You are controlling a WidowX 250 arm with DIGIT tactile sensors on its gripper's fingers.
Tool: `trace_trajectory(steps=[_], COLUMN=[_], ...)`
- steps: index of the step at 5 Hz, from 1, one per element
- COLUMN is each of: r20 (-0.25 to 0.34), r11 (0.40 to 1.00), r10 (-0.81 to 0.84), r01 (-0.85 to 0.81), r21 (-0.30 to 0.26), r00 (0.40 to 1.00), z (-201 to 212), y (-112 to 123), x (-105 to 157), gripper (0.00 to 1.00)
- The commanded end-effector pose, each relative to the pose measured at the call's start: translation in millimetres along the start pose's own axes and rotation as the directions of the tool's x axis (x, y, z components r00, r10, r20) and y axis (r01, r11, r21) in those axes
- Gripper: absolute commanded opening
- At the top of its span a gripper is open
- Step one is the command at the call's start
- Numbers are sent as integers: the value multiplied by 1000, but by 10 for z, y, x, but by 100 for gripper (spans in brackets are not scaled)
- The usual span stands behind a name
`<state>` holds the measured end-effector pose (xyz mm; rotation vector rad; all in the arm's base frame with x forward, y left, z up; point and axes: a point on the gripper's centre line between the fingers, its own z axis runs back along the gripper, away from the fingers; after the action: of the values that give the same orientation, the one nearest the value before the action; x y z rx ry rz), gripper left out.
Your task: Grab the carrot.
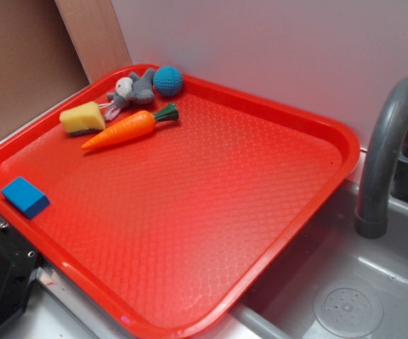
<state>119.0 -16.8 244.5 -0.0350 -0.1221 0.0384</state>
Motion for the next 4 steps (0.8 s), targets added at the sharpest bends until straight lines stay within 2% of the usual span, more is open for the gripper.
trace_trajectory(steps=[1,2,3,4], r20=[0,8,-19,-3], r11=[1000,1000,999,998], r10=[0,-10,35,24], r01=[0,10,-36,-23], r21=[0,-13,-16,62], r00=[1000,1000,999,1000], z=[0,-54,-209,-475], y=[0,-12,129,393], x=[0,119,399,707], gripper=[100,100,100,100])
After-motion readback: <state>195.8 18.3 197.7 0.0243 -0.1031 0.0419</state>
